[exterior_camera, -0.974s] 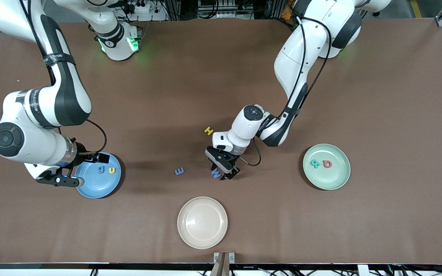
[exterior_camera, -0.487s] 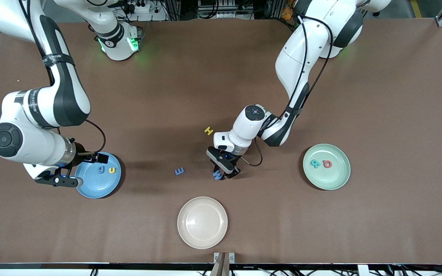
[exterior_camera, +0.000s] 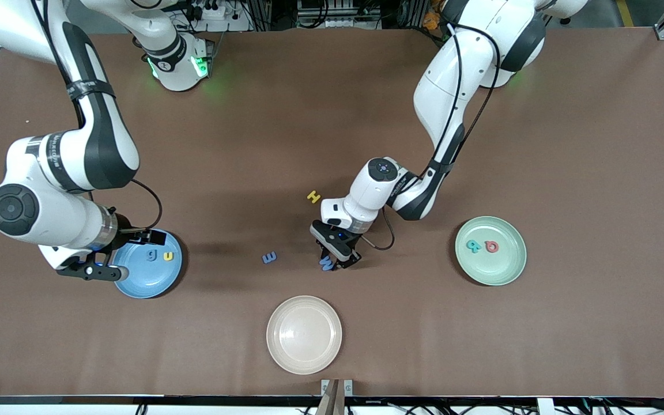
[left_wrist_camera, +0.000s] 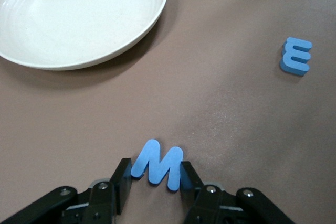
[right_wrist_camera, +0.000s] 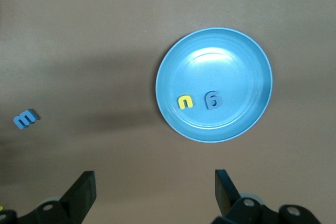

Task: Sort upper and lower case letters into plates
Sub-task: 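Close the left gripper on the blue M and lift it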

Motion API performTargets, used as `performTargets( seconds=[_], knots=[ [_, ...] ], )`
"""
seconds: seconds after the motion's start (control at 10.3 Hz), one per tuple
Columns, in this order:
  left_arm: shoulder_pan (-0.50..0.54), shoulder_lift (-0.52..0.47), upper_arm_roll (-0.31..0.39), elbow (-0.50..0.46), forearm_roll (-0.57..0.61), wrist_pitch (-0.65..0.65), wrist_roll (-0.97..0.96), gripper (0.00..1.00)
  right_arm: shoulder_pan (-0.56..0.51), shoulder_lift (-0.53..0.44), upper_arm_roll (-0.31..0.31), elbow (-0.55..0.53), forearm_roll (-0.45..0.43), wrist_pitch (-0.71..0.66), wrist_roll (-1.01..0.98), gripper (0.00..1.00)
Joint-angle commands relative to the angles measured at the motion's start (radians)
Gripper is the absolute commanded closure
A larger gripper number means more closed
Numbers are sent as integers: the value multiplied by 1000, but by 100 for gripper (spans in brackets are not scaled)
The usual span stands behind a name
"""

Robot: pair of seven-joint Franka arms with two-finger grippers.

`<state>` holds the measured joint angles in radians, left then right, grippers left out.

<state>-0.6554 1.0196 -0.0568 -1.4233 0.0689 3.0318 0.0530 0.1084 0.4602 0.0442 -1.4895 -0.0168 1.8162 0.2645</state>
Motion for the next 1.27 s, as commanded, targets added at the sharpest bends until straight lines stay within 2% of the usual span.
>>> performTargets(
  seconds=[0.0,0.49,0.78,0.97,1.17],
  knots=[
    [11,4,2,-55,17,-43,-4,81,10,-9,0,-5,15,-1,4,0],
    [19,-24,-31,-54,11,-83,-7,82,25,-9,0,-2,15,-1,5,0],
    [22,-73,-35,-54,11,-163,-5,82,25,-9,0,-2,15,-1,4,0],
    [57,-79,-73,-54,3,-179,-5,82,27,-9,2,-2,15,-1,4,0],
    [62,-81,-75,-52,3,-191,-5,82,30,-9,0,-2,15,-1,4,0]
  ],
)
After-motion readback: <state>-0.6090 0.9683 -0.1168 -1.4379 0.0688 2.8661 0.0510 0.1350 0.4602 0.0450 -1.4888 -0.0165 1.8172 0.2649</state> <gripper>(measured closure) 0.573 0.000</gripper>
